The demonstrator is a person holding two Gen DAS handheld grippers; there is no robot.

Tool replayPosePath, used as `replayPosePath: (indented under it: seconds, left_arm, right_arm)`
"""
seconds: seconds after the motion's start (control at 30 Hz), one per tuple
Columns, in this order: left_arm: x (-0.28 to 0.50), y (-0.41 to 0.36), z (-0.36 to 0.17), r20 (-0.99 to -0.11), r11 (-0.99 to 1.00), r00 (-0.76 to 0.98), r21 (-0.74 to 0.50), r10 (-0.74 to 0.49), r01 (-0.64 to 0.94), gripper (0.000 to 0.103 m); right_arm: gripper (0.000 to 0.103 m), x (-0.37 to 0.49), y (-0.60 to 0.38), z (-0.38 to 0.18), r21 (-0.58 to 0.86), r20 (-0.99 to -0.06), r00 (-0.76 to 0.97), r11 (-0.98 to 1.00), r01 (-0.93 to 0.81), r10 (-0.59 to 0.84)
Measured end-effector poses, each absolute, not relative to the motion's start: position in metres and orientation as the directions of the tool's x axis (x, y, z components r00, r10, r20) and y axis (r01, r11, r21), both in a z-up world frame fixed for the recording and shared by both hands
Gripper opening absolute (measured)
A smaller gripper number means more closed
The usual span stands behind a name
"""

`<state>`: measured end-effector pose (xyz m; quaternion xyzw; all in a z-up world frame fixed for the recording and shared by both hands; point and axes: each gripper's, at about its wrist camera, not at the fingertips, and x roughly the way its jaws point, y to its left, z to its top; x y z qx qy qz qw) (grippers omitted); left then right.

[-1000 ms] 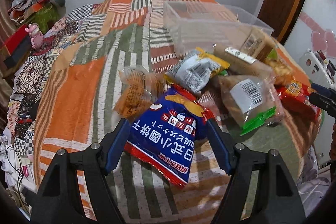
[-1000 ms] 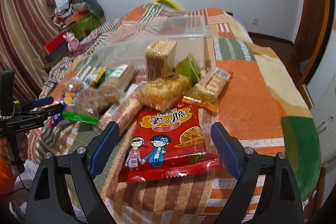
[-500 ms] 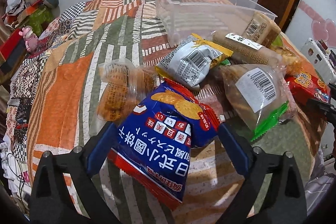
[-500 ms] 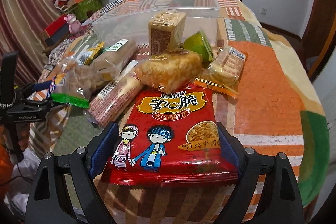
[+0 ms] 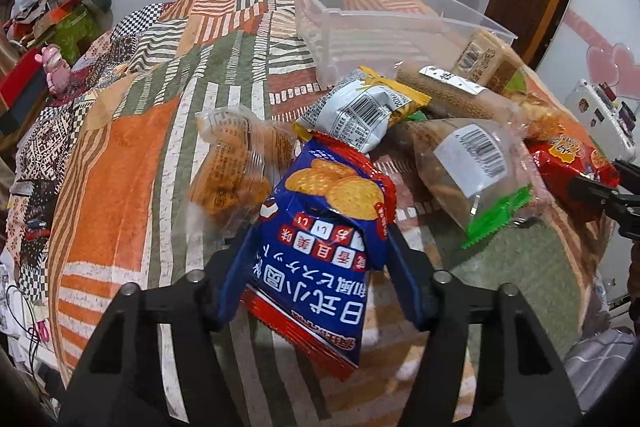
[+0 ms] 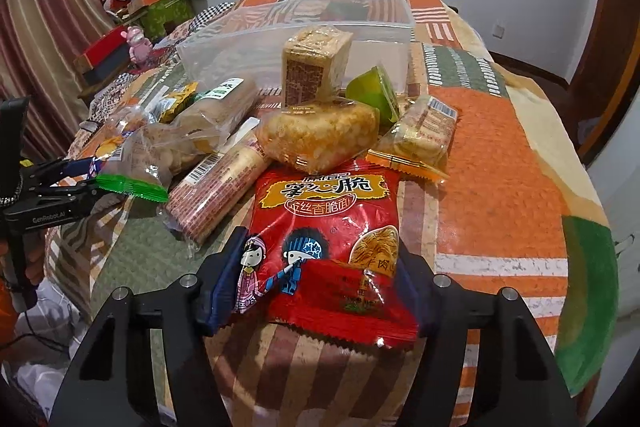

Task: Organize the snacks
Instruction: 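Grasp the blue cracker bag with the left tool while the right tool grasps the red chip bag, then lift both bags and drop them into the clear box with both tools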

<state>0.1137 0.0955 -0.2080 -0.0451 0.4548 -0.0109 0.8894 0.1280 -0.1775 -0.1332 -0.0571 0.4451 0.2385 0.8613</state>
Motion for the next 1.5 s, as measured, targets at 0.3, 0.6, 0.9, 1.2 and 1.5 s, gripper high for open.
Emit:
replayPosePath:
  seconds: [0.3,0.6,0.9,1.2,1.5]
  left_arm:
    - [0.089,0.092,-0.183,-0.782,0.994,0.621,-0.105,-0.061,-0.035,0.049]
    - [0.078,0.088,-0.148,-0.726,0.994,0.686,-0.1,-0.044,-0.042,0.048]
    - [0.097,0.078,-0.108,-0.658,0.994,0.751,-0.103,-0.051,-0.022,0.048]
    - [0.135,0.07,-0.078,-0.6,0.994,0.798,-0.108,-0.063,-0.003,0.048]
    - [0.181,0.063,-0.065,-0.569,0.994,0.819,-0.108,-0.068,0.008,0.048]
  right_arm:
    - [0.061,0.118,-0.189,-0.123,0.139,-0.774,0.51,0.886,-0.441,0.376]
    - [0.06,0.11,-0.195,-0.093,0.157,-0.704,0.572,0.878,-0.453,0.421]
    - [0.06,0.122,-0.188,-0.061,0.141,-0.612,0.655,0.876,-0.462,0.444]
    - [0.06,0.146,-0.175,-0.043,0.117,-0.546,0.707,0.877,-0.466,0.449]
    - [0.06,0.176,-0.166,-0.038,0.105,-0.521,0.734,0.886,-0.452,0.436]
